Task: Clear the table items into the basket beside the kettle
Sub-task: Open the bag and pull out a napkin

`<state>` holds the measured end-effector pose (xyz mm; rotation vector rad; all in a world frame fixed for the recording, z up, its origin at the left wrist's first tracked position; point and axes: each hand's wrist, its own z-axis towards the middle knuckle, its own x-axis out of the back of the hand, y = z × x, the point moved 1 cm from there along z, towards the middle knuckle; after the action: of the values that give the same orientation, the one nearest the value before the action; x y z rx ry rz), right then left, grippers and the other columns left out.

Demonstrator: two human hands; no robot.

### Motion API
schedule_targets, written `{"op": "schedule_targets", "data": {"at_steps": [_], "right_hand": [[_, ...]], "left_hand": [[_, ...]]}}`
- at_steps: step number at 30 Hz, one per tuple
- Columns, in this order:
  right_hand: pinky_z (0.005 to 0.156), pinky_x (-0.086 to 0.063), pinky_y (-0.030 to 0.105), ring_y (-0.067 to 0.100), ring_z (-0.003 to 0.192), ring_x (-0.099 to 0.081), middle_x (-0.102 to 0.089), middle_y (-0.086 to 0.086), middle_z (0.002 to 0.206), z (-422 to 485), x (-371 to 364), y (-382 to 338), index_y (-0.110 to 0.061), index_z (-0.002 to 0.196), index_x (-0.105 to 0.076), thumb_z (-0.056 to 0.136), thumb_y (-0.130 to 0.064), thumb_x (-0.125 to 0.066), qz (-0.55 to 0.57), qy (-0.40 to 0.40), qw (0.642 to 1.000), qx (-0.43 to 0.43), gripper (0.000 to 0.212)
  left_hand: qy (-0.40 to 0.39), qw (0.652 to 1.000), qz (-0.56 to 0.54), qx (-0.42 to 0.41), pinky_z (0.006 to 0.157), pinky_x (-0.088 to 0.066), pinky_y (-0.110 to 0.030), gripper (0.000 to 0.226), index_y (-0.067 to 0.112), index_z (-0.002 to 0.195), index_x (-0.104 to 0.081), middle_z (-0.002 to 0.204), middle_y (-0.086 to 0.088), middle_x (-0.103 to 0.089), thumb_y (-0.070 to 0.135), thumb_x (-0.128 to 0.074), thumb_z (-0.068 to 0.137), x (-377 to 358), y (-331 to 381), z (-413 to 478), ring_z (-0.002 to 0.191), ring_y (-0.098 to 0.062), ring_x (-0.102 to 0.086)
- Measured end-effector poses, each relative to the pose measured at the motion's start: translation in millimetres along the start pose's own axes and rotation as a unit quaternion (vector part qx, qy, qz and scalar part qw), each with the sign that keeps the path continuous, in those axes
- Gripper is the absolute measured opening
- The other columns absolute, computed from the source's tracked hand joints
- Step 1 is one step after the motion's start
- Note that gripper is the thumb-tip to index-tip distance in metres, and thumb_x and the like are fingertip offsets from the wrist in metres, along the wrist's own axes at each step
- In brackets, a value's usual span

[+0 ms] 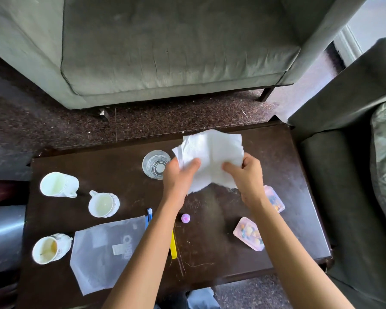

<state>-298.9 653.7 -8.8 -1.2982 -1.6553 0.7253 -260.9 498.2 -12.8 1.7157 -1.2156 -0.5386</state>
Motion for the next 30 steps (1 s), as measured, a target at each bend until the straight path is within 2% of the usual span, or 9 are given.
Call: {"op": "schedule_targets", "data": {"at_steps": [2,4,7,12,16,18,22,25,30], "right_hand": [[0.058,-0.044,0.024,0.008,0.062,-0.05,-0.061,0.001,0.07,3.8,-2.5,-8.1,-0.013,0.083,-0.063,0.079,-0.008,-0.064,0.006,0.052,0.997,0.064,0.007],[0.055,-0.04,0.019,0.006,0.059,-0.046,-0.059,0.002,0.069,9.2,-7.7,-10.9,-0.007,0.088,-0.06,0.084,-0.01,-0.062,-0.009,0.091,0.991,0.101,0.005],[0.057,-0.041,0.019,0.021,0.065,-0.051,-0.064,0.014,0.084,23.3,-19.7,0.3,-0.003,0.094,-0.055,0.085,-0.012,-0.061,-0.033,0.113,0.988,0.096,0.014],[0.057,-0.041,0.003,0.008,0.073,-0.055,-0.062,-0.004,0.083,35.7,-31.3,12.0,-0.022,0.089,-0.054,0.085,-0.005,-0.058,-0.028,0.093,0.992,0.082,0.018],[0.056,-0.038,0.011,0.019,0.071,-0.05,-0.06,0.01,0.085,45.7,-37.1,18.8,-0.006,0.082,-0.052,0.083,-0.005,-0.06,-0.085,0.075,0.99,0.084,0.008],[0.057,-0.034,0.017,0.021,0.073,-0.046,-0.054,0.005,0.082,48.5,-37.8,20.1,-0.012,0.079,-0.046,0.08,-0.006,-0.064,-0.13,0.065,0.983,0.113,0.019],[0.059,-0.037,0.021,0.014,0.072,-0.05,-0.055,-0.006,0.083,44.6,-33.1,13.4,-0.02,0.086,-0.047,0.079,-0.027,-0.071,-0.19,0.098,0.962,0.168,0.026],[0.054,-0.038,0.031,0.022,0.063,-0.05,-0.057,0.0,0.073,44.3,-33.0,11.6,-0.013,0.078,-0.045,0.082,-0.022,-0.061,-0.25,0.105,0.952,0.143,0.018],[0.056,-0.034,0.031,0.03,0.067,-0.048,-0.054,0.003,0.072,46.8,-33.3,23.1,-0.014,0.079,-0.041,0.082,-0.018,-0.055,-0.342,0.066,0.935,0.07,0.015]], "left_hand": [[0.001,1.0,-0.001,-0.026,0.06,-0.048,-0.014,0.009,0.018,0.089,-0.067,0.074,0.01,-0.067,0.025,-0.066,0.084,-11.2,6.0,8.8,0.069,-0.001,-0.062],[-0.004,0.999,0.017,-0.044,0.07,-0.053,-0.026,0.01,0.023,0.09,-0.067,0.083,0.007,-0.071,0.029,-0.065,0.083,-23.0,5.6,18.2,0.08,-0.01,-0.067],[0.003,0.997,0.064,-0.048,0.072,-0.05,-0.028,0.02,0.014,0.099,-0.068,0.091,-0.002,-0.072,0.027,-0.063,0.084,-37.9,-1.3,29.3,0.083,-0.016,-0.066],[0.029,0.984,0.159,-0.073,0.066,-0.041,-0.027,0.023,-0.001,0.101,-0.066,0.093,-0.014,-0.071,0.018,-0.059,0.089,-47.6,-11.5,36.4,0.082,-0.026,-0.062],[0.019,0.976,0.185,-0.116,0.063,-0.039,-0.021,0.019,0.005,0.102,-0.068,0.089,-0.01,-0.073,0.013,-0.059,0.086,-51.3,-11.7,40.0,0.078,-0.024,-0.064],[0.039,0.97,0.199,-0.132,0.065,-0.049,-0.03,0.019,0.014,0.098,-0.067,0.085,-0.004,-0.072,0.023,-0.063,0.082,-51.3,-10.5,42.2,0.076,-0.023,-0.064],[0.085,0.936,0.285,-0.187,0.052,-0.04,-0.032,0.019,0.014,0.072,-0.057,0.069,-0.004,-0.064,0.029,-0.061,0.083,-47.2,-7.1,44.7,0.065,-0.027,-0.058],[0.076,0.923,0.324,-0.19,0.049,-0.032,-0.027,0.023,0.017,0.064,-0.047,0.063,-0.003,-0.061,0.022,-0.059,0.083,-45.7,-9.9,46.5,0.059,-0.027,-0.057],[0.015,0.905,0.394,-0.16,0.054,-0.034,-0.031,0.011,0.013,0.074,-0.055,0.079,-0.011,-0.067,0.02,-0.055,0.083,-48.4,-16.5,42.0,0.075,-0.034,-0.06]]}}
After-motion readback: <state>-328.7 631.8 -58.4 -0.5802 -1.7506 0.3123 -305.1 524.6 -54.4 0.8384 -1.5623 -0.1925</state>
